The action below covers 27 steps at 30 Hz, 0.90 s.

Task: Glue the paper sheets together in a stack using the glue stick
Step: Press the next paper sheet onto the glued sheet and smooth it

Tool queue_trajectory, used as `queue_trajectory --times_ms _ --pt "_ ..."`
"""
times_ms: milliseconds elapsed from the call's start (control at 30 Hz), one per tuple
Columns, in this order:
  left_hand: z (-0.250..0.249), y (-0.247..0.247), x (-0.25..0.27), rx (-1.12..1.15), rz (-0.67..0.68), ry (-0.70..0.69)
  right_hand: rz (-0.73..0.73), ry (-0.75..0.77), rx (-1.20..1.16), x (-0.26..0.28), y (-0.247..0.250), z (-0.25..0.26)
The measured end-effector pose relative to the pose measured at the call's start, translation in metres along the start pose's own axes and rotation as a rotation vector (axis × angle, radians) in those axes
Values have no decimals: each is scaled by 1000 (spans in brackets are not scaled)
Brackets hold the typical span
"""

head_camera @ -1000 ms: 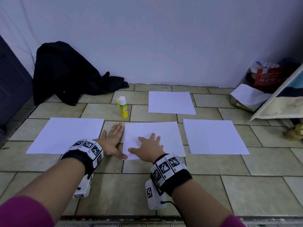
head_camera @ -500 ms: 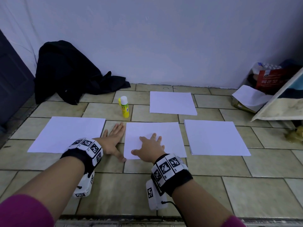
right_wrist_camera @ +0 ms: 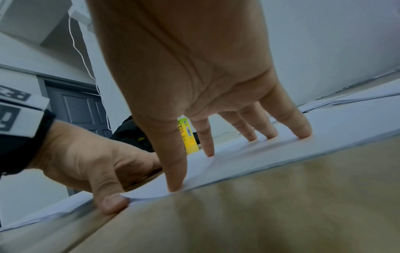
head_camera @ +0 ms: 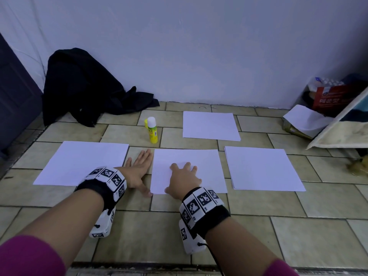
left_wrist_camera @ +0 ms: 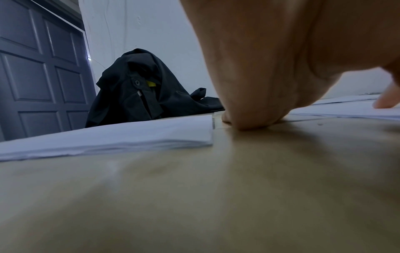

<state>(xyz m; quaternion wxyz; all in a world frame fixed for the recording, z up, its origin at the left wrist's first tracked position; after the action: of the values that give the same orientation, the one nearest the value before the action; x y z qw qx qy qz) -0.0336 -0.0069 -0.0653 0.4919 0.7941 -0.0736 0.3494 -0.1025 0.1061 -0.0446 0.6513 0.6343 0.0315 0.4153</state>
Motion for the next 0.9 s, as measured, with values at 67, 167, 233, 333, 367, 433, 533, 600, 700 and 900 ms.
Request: queue_trajectory --times_ms 67,167,233,333,367,433,533,600,700,900 --pt "0 0 0 3 3 -13 3 3 2 -1 0 0" --pt "-2 3 2 47 14 -27 8 11 10 -1 0 0" --pt "-3 8 3 116 -8 -14 17 15 22 0 0 1" --pt "-5 7 -1 107 -40 13 39 19 52 1 0 2" --pt "-6 4 -2 63 -45 18 47 20 65 2 1 2" --pt "-8 1 -4 -23 -47 19 58 22 84 2 3 4" --pt "-8 1 -5 -43 -47 19 71 20 94 2 3 4" --pt "-7 2 -6 -39 -69 20 73 16 100 1 3 4" --pt "-9 4 -4 -86 -127 26 69 18 157 1 5 5" --pt "-17 23 0 -182 -188 65 42 12 274 -1 8 11"
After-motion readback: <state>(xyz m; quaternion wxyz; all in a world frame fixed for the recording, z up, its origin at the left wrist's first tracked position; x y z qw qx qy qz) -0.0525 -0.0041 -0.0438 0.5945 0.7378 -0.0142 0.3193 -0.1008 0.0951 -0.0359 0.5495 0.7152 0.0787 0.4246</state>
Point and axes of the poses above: each hand's wrist, its own x-axis away from the middle knuckle, its own y-axis out of the back of the hand, z = x × y, the point moved 10 cm from there along -x, towards the middle knuckle, and after that the axes turned 2 degrees about x, right-handed, at the moved point
